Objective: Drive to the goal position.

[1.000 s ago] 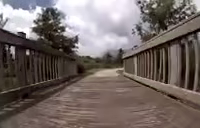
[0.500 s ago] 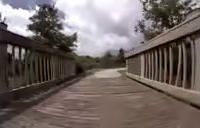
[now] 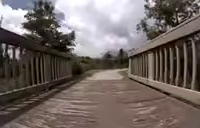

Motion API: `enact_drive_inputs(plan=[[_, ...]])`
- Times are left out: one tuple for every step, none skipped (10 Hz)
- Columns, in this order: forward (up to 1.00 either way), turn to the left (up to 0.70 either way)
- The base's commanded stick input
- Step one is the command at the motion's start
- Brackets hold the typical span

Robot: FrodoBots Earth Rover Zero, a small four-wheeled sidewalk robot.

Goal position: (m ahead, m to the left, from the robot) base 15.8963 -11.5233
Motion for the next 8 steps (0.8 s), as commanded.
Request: enact_drive_inputs(plan=[[0.85, 0.0], [0.85, 0.0], [0.85, 0.0], [0.85, 0.0], [0.85, 0.0], [0.85, 0.0], [0.85, 0.0], [0.85, 0.0]])
